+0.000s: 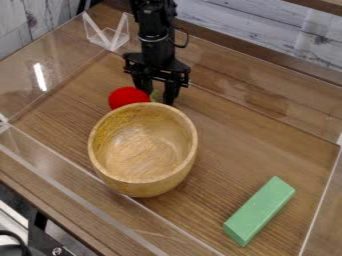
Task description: Move the red fruit to the right side of the table
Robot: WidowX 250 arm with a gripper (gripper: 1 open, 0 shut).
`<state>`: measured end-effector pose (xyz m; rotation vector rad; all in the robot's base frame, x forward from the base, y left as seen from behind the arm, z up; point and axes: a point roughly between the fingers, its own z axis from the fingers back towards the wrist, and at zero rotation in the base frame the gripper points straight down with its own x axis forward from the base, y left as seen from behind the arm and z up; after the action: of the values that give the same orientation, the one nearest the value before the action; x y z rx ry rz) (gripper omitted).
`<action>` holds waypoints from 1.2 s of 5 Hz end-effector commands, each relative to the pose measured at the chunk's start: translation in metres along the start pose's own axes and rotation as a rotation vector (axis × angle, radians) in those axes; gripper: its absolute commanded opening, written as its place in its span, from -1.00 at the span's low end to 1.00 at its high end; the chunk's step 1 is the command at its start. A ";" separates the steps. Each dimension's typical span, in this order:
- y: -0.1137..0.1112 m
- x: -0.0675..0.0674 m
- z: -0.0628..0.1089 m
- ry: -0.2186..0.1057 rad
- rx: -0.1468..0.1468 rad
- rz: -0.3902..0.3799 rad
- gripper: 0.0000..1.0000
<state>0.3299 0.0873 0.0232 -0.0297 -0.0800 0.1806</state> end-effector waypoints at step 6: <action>-0.049 0.017 0.056 -0.133 0.000 0.117 -1.00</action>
<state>0.3420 0.0389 0.0560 -0.0236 -0.1290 0.2905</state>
